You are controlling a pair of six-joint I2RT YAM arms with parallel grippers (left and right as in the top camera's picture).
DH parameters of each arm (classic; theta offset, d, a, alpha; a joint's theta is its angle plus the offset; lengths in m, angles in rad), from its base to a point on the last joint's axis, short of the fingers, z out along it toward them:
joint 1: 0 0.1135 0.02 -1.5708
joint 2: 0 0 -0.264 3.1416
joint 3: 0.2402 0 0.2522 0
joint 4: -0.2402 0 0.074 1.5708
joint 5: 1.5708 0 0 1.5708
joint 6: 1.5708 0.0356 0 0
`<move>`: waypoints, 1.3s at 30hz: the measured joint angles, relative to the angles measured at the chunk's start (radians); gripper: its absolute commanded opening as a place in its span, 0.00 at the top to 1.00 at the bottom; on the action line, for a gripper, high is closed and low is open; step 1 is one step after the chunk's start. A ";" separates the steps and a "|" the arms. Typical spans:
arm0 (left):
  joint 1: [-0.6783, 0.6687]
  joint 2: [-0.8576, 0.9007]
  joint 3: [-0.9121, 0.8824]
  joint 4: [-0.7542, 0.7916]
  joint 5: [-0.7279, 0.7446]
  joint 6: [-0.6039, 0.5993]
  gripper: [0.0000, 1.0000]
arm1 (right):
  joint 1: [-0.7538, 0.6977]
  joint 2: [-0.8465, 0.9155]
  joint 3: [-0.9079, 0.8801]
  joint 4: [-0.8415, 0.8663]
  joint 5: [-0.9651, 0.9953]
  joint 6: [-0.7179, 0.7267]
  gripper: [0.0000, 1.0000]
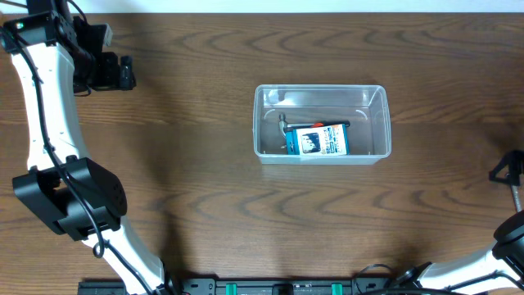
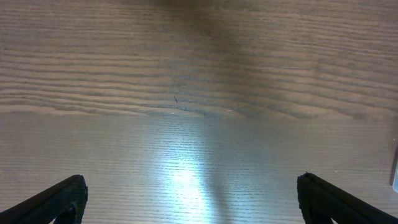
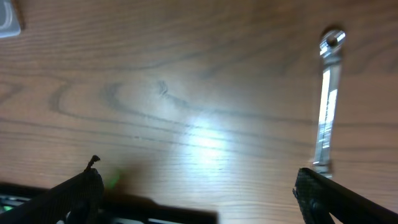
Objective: Pack container
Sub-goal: 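Position the right gripper above the silver wrench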
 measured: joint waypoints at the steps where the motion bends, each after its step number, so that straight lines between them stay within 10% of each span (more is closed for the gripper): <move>1: 0.000 0.000 0.000 0.000 0.000 0.000 0.02 | 0.000 0.000 -0.010 0.000 0.003 0.009 0.01; 28: 0.000 0.000 0.000 0.000 0.000 0.000 0.02 | 0.233 -0.571 -0.037 -0.009 0.164 0.180 0.01; 39: 0.000 0.000 0.000 0.000 0.000 0.000 0.02 | 0.256 -0.606 -0.375 0.280 0.241 0.205 0.01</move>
